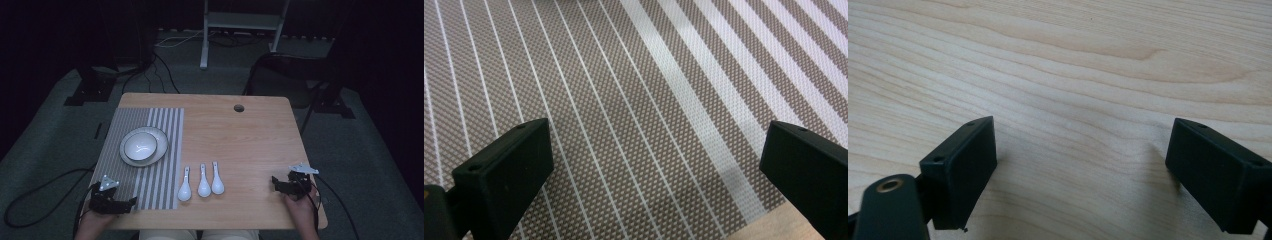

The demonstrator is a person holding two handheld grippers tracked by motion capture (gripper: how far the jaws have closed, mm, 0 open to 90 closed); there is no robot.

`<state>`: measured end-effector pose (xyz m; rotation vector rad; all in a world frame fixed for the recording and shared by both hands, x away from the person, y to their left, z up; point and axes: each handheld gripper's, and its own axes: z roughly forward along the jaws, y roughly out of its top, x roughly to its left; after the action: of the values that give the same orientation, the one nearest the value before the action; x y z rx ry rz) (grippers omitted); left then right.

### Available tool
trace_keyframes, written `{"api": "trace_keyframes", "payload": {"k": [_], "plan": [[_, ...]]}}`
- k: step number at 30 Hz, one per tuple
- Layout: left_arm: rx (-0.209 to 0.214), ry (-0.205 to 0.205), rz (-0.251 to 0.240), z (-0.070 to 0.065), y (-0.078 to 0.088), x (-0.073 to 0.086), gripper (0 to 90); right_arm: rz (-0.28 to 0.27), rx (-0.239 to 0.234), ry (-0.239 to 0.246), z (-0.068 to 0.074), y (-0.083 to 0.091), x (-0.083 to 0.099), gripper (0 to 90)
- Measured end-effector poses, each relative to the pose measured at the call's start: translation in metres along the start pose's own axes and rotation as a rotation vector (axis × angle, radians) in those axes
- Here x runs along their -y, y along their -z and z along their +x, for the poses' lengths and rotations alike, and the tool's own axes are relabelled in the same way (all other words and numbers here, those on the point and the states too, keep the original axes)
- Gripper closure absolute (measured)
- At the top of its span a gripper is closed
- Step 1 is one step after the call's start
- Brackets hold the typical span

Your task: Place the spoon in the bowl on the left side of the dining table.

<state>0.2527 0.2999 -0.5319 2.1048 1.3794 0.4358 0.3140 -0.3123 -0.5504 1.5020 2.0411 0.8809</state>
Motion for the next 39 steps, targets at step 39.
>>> {"api": "trace_keyframes", "payload": {"k": [39], "plan": [[0.129, -0.167, 0.007, -0.063, -0.031, -0.058, 0.9, 0.000, -0.001, -0.001, 0.000, 0.000, 0.000, 12.3]]}}
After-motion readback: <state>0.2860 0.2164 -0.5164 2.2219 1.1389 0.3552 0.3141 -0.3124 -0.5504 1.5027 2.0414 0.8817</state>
